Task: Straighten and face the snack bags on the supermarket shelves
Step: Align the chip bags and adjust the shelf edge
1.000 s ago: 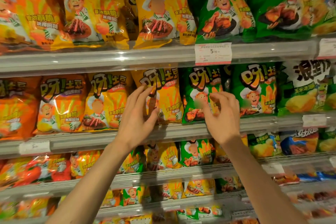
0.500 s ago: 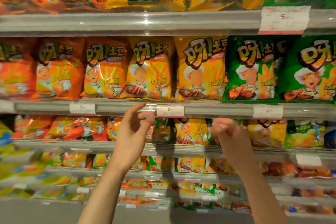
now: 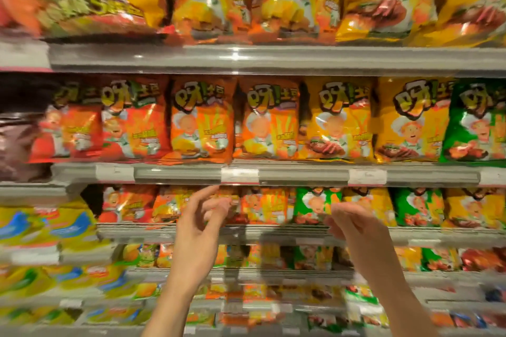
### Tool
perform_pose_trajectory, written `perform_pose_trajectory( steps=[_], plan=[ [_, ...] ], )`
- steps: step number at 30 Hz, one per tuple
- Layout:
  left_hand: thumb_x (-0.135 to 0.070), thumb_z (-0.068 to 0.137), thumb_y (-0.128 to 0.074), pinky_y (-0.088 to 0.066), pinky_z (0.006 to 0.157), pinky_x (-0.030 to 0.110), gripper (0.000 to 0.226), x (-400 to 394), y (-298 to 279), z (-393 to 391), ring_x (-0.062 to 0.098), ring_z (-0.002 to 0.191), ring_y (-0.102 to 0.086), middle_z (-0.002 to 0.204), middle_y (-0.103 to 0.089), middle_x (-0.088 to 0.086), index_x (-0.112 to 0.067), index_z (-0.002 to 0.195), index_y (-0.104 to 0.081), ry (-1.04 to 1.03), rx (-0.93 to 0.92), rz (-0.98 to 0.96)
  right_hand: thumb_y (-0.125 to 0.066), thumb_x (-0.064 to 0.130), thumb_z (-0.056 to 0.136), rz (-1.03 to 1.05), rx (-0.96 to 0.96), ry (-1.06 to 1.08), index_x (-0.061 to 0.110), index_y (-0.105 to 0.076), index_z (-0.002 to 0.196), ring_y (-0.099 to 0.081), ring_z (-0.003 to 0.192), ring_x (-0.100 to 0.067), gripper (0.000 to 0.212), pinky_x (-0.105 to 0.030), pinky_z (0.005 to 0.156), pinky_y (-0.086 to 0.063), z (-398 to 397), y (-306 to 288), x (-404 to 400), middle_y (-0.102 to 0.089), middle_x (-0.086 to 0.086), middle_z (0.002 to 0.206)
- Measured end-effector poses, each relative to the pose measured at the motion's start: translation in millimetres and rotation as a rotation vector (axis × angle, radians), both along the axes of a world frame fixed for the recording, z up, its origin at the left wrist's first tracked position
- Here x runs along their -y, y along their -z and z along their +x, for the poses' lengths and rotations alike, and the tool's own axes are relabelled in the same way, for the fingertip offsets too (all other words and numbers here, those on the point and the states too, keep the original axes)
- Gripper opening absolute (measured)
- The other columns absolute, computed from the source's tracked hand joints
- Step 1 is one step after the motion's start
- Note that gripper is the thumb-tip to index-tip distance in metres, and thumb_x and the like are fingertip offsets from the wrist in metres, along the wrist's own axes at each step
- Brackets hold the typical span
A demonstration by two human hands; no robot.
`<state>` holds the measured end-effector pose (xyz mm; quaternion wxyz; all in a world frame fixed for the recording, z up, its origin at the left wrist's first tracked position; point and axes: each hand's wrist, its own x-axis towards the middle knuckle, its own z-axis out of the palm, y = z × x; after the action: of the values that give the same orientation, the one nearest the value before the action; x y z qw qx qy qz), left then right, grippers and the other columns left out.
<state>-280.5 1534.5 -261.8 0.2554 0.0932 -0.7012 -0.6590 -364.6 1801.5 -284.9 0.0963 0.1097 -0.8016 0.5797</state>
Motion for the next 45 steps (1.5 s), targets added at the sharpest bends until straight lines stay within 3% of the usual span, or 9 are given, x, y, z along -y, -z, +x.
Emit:
perform_pose_trajectory(
  steps=[6,16,19,23,27,33,40,42,45],
  plan=[
    [-0.020,0.099,-0.065,-0.052,0.089,0.022,0.020,57.0,3.4,24.3,-0.001,0.094,-0.071,0.093,-0.076,-0.008,-0.025,0.119,-0.064,-0.093,0.046,0.045,-0.063,0.023,0.099,-0.064,0.048,-0.050,0.045,-0.077,0.085,-0.075,0.078,-0.020,0.029,-0.043,0.076,-0.063,8.0,-0.3,62.2,-0.078,0.003,0.081],
    [-0.034,0.092,-0.067,-0.054,0.095,0.034,0.027,84.8,-0.9,11.6,0.014,0.100,-0.073,0.100,-0.077,-0.003,-0.028,0.118,-0.067,-0.112,0.037,-0.008,-0.064,0.031,0.097,-0.094,0.069,-0.133,0.041,-0.074,0.087,-0.075,0.080,-0.013,0.018,-0.047,0.083,-0.060,-11.1,3.2,97.3,-0.078,0.005,0.082],
    [-0.030,0.095,-0.067,-0.054,0.098,0.039,0.024,90.1,4.6,10.2,0.017,0.103,-0.073,0.103,-0.077,0.000,-0.028,0.118,-0.068,-0.147,0.032,0.008,-0.062,0.044,0.093,-0.107,0.061,-0.155,0.043,-0.074,0.088,-0.075,0.079,-0.011,0.013,-0.039,0.081,-0.059,-19.2,6.8,102.8,-0.078,0.006,0.081],
    [-0.021,0.098,-0.066,-0.056,0.090,0.031,0.019,101.2,15.0,7.9,0.008,0.100,-0.073,0.100,-0.077,-0.006,-0.029,0.115,-0.069,-0.175,0.034,-0.005,-0.062,0.025,0.100,-0.075,0.062,-0.142,0.040,-0.075,0.088,-0.074,0.075,-0.009,0.023,-0.022,0.069,-0.058,-24.5,12.5,108.8,-0.077,0.010,0.080],
    [-0.018,0.099,-0.066,-0.056,0.078,0.017,0.017,116.8,27.5,4.4,0.006,0.093,-0.073,0.095,-0.078,-0.010,-0.029,0.111,-0.070,-0.189,0.037,-0.006,-0.061,0.023,0.100,-0.061,0.098,-0.103,0.029,-0.073,0.098,-0.073,0.076,-0.004,0.014,-0.023,0.074,-0.053,-25.6,16.6,115.6,-0.078,0.012,0.083],
    [-0.016,0.101,-0.064,-0.061,0.081,0.028,0.017,152.5,66.8,-0.1,0.014,0.094,-0.074,0.099,-0.077,-0.004,-0.029,0.109,-0.071,-0.116,0.089,0.022,-0.061,0.027,0.100,-0.023,0.160,-0.027,0.033,-0.072,0.097,-0.073,0.076,-0.001,0.012,-0.012,0.067,-0.051,-15.5,33.7,149.3,-0.077,0.014,0.083],
    [-0.023,0.097,-0.067,-0.056,0.084,0.036,0.012,164.6,126.3,-27.9,0.022,0.092,-0.072,0.093,-0.076,-0.001,-0.025,0.109,-0.069,-0.004,0.224,0.026,-0.058,0.008,0.102,-0.022,0.257,0.037,0.012,-0.067,0.094,-0.061,0.063,0.002,0.013,-0.006,0.057,-0.042,-12.9,76.0,189.1,-0.068,0.007,0.074],
    [-0.025,0.097,-0.067,-0.054,0.082,0.028,0.016,163.1,138.1,-40.1,0.010,0.092,-0.070,0.096,-0.073,-0.003,-0.024,0.114,-0.066,0.016,0.248,-0.035,-0.057,0.002,0.101,0.035,0.268,0.050,0.013,-0.066,0.095,-0.062,0.070,-0.007,0.016,-0.006,0.058,-0.043,-18.8,84.5,196.6,-0.068,0.001,0.082],
    [-0.022,0.099,-0.066,-0.045,0.074,0.004,0.021,159.5,145.7,-61.7,-0.016,0.090,-0.061,0.105,-0.067,-0.015,-0.021,0.121,-0.064,0.037,0.281,-0.079,-0.055,-0.010,0.097,0.112,0.265,0.049,0.002,-0.067,0.095,-0.057,0.073,0.004,0.017,-0.001,0.065,-0.041,-30.4,93.5,202.6,-0.064,-0.003,0.088]
  ],
)
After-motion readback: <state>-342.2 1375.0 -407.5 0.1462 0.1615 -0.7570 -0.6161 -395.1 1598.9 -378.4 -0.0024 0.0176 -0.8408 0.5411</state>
